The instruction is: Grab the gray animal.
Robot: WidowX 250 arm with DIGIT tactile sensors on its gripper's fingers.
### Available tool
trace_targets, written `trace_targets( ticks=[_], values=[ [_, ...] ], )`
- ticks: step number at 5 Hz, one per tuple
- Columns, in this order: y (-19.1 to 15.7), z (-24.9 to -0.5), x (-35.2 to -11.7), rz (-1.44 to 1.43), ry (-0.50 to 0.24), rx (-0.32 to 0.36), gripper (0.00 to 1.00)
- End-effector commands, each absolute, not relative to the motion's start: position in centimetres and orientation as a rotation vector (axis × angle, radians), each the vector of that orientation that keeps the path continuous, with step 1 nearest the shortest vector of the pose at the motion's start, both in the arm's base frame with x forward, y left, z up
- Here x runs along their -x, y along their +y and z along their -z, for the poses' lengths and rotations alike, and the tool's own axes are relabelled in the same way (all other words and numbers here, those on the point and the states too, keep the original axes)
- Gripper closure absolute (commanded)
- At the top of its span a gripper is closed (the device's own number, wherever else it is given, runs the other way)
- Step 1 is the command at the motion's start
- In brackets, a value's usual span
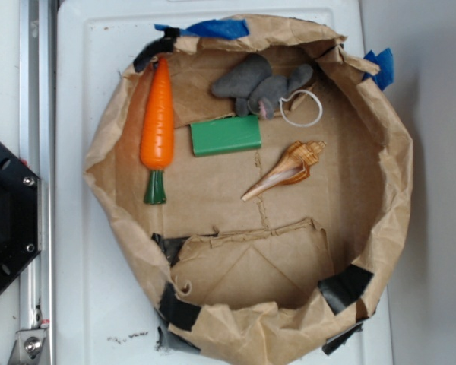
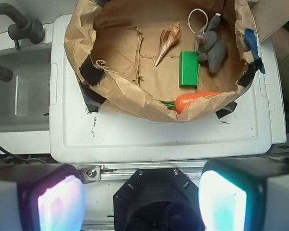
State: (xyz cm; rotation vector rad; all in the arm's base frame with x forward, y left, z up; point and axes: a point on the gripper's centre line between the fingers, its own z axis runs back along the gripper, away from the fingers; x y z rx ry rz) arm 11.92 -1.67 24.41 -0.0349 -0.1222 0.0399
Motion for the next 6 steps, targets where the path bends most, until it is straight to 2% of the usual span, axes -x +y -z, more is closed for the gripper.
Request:
trace_targets(
  ticks=[1,2,3,4,5,6],
  values=[
    [-1.7,-24.4,-11.9,-0.04,-0.122,0.035,0.0],
    [0.7,-23.8,-16.8,-0.118,-0.118,0.037,0.0],
    [0.8,-23.0,-20.4,-0.155,-0.142,0.003,0.0],
    [0.7,-21.5,-22.9,-0.162,-0.142,-0.004,0.0],
    [-0.4,-19.3,-24.9,-0.193,-0.174,0.012,0.0],
    [-0.4,-18.0,-26.7,-0.203,-0.242,0.059,0.0]
  ],
)
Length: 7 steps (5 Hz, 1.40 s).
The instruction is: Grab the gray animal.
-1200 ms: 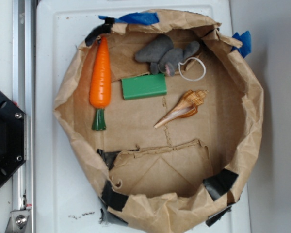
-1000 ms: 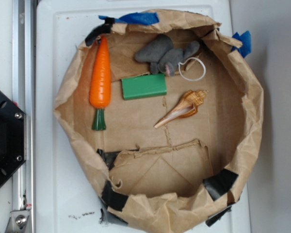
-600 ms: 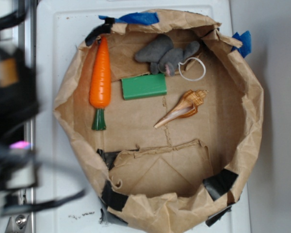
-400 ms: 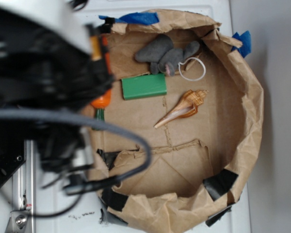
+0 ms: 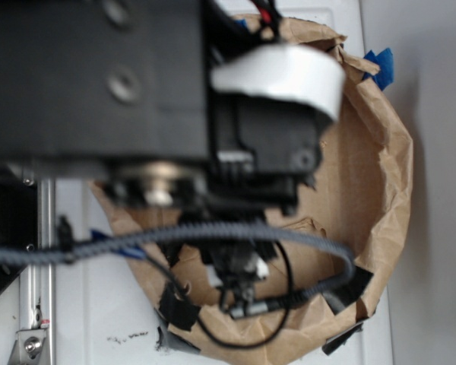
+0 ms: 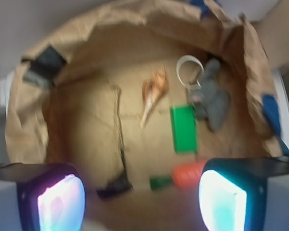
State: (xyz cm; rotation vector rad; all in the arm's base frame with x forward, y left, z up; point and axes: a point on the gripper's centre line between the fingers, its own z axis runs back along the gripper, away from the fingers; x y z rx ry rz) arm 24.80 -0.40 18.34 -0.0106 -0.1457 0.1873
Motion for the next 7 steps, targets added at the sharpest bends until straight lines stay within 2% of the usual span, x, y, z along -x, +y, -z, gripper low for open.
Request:
trace_targets(
  ticks=[1,3,4,6,7],
  values=[
    [-0.4,-18.0,-26.7,-0.203,-0.242,0.059,0.0],
    [-0.4,-18.0,-26.7,-0.203,-0.242,0.059,0.0],
    [1.2,-15.0,-26.8,-0.215,-0.196,0.081,0.0],
    [3.1,-12.4,-26.4,-0.241,-0.151,0.118,0.0],
    [3.9,-10.4,-27.6,-0.266,-0.122,0.145,0.0]
  ],
)
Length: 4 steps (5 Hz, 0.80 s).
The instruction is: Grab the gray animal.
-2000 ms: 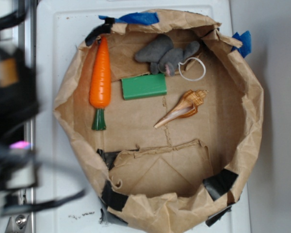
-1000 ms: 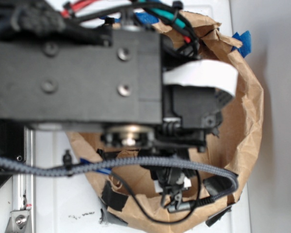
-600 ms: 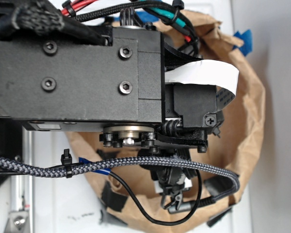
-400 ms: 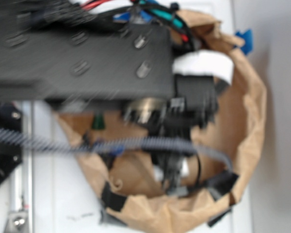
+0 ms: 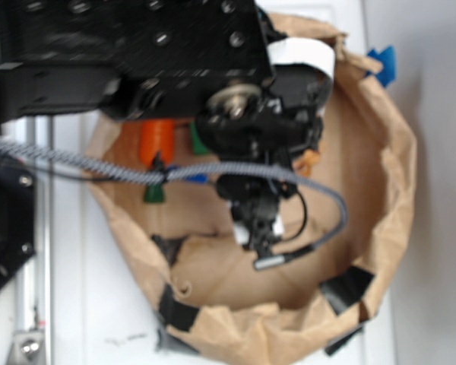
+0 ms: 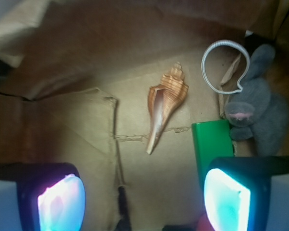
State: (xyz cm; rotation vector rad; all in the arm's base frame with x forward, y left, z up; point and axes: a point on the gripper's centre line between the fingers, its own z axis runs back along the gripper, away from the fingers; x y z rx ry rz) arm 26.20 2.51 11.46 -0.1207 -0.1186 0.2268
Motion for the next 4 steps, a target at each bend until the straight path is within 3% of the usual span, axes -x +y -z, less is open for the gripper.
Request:
trace_targets(
  ticks=[1,4],
  values=[
    [4.7,-8.9,-28.9,-0.284,-0.112,0.119,0.0],
    [4.8,-9.3,-30.5,-0.215,-0.181,-0.006,0.0]
  ],
)
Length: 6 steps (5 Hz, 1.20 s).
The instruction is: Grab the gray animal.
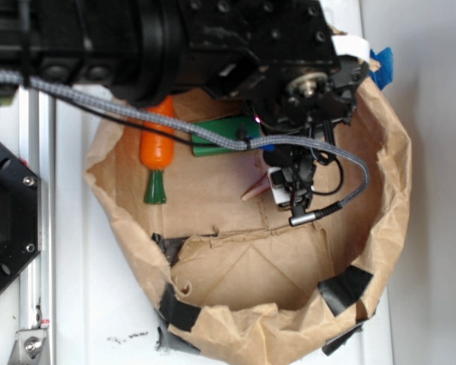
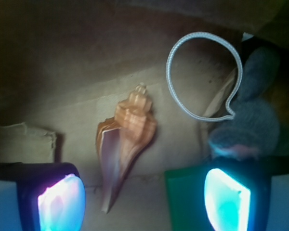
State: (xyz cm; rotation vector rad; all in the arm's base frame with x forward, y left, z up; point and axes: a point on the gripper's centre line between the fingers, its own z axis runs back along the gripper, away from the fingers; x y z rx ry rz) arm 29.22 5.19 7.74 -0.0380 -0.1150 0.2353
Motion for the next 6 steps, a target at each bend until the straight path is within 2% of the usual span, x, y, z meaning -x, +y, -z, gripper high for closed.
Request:
trace_targets(
  ticks=[1,2,3,4,5,6],
  values=[
    [5.0,-8.9,-30.5,-0.231,-0.164,-0.037,0.0],
    [5.1,-9.5,-29.8,-0.24,-0.163,-0.044,0.0],
    [5.3,-10.0,-28.8,-0.235,-0.157,-0.116,0.0],
    [6.1,-10.1,-28.6,-0.26,-0.148,-0.143,0.0],
    [6.9,-9.7,-28.5,-0.272,-0.135,-0.184,0.0],
    [7.8,-9.0,-28.5,-0.299,-0.107,-0.193,0.0]
  ],
)
